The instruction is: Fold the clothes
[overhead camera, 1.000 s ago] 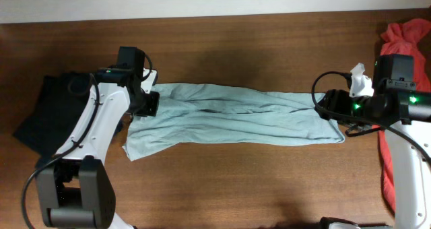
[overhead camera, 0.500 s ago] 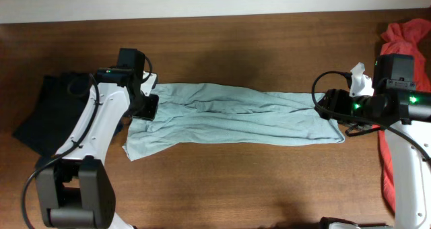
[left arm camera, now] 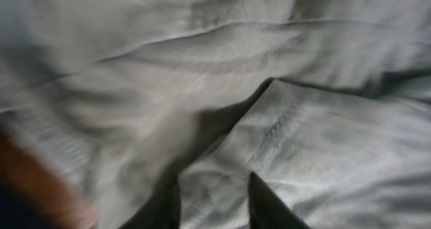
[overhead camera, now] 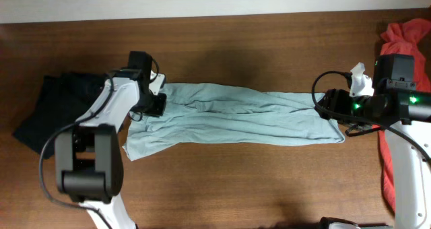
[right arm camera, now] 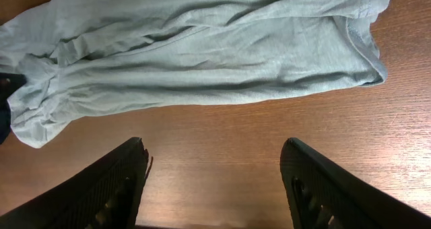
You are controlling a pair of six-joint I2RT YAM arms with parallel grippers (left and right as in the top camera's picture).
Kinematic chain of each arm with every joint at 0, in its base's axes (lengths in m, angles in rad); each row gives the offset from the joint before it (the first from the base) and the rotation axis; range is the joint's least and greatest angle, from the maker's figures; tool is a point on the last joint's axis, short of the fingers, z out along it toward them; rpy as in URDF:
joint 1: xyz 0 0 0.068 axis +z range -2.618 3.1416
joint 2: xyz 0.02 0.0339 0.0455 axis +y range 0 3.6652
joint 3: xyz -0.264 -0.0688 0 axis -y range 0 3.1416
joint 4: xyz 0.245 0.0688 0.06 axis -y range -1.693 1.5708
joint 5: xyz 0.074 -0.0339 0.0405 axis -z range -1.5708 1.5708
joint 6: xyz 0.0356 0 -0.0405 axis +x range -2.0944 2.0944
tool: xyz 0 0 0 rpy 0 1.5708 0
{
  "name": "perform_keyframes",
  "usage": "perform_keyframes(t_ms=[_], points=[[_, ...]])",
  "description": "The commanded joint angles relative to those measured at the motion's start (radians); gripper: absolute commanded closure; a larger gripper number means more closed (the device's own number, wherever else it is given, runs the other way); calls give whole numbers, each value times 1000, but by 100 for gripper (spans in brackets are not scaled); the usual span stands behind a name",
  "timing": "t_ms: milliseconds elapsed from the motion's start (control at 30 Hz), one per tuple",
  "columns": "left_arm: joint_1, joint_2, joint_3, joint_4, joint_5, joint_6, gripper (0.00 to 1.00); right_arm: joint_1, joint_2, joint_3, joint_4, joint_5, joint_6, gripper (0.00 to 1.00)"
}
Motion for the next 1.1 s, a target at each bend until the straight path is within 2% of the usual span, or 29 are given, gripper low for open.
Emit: perform_keyframes(t_ms=[0, 133, 400, 767, 900, 1000, 1067], points=[[1, 35, 3, -6, 74, 12, 90, 6, -11, -4, 2, -9, 10, 34], [0, 12, 12, -58, 144, 11, 99, 6, -11, -4, 0, -9, 10, 34], [0, -109, 72, -200, 159, 11, 100, 6, -12, -4, 7, -9, 11, 34], [-11, -141, 70, -277, 236, 11, 88, 6, -12, -4, 7, -9, 10, 34], [-36, -141, 70, -303, 258, 11, 87, 6, -11, -4, 8, -9, 10, 34], [-45, -141, 70, -267, 189, 11, 87, 6, -12, -4, 8, -9, 11, 34], [-45, -141, 64, -190, 132, 11, 80, 6, -11, -4, 10, -9, 10, 34]])
